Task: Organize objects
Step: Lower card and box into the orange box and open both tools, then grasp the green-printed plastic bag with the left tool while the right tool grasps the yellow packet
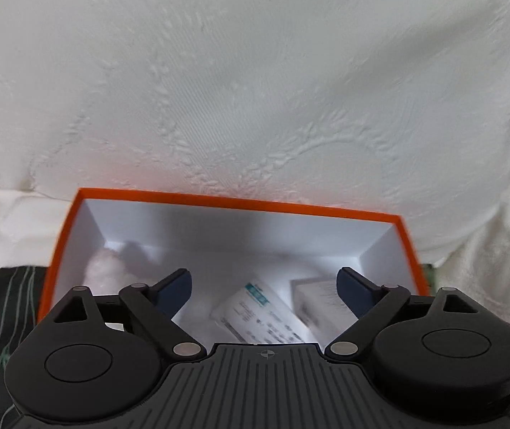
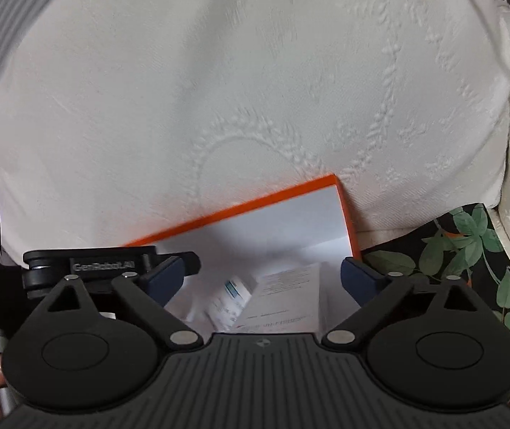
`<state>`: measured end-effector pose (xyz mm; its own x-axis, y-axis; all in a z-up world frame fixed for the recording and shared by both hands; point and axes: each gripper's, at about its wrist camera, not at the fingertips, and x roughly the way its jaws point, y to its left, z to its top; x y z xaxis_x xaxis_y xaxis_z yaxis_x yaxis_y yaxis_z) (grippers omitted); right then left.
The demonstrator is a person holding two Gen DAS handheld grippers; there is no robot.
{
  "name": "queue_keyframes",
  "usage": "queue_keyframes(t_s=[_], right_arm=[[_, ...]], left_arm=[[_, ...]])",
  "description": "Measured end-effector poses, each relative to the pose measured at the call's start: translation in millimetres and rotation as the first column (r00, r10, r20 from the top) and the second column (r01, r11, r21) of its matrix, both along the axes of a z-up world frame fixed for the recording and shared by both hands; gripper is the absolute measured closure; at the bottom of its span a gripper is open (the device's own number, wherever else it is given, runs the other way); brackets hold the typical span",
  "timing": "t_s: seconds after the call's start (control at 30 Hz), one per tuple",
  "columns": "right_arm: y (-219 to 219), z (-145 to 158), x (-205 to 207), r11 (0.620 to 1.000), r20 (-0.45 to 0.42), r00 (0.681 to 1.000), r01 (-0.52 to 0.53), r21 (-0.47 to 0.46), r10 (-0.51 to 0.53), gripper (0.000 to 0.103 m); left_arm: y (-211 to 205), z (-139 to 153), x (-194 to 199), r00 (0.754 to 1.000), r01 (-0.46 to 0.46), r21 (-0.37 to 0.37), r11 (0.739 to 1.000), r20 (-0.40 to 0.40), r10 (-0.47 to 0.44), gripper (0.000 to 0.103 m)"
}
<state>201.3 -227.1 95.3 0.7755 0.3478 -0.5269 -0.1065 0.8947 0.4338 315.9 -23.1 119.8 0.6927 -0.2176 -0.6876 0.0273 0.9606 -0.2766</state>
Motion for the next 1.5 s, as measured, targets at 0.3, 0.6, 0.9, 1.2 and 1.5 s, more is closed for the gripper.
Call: queue_keyframes(t_s=[0.3,0.6,0.9,1.2,1.5], right_arm=[[-24.5,27.2,-103.6,0.997,0.036,0.999,-0.010,0.082,0.007,0.002],[-18.8,-38.6,-233.8,0.995,-0.026,0.999,0.028,0.094,-0.025,0.001],[34.8,-74.7,-226.3,0.988,-0.085,0.995,-0.068,-0.141,0.057,0.001],[61.7,-97.0,-200.2,0.960,-0.091,0.995,-0.073,-0.272,0.050,0.008],[33.9,-86.9,-224.4,0.972,-0.139,0.983,-0.146,-0.184,0.121,0.024]], left_arm=[[25.3,8.9,-122.2,1.000,0.023,0.021,1.000,0.006,-0.023,0.000],[36.9,-66.3,-178.2,0.992,-0.064,0.078,0.995,-0.101,0.072,0.000],[25.7,-84.1,-174.3,0.998,-0.036,0.125,0.991,-0.044,0.042,0.000],[16.8,-92.6,-164.3,1.000,-0.018,0.169,0.985,-0.013,0.020,0.000],[27.5,-80.5,-181.9,0.999,-0.024,0.164,0.986,0.031,0.019,0.000]])
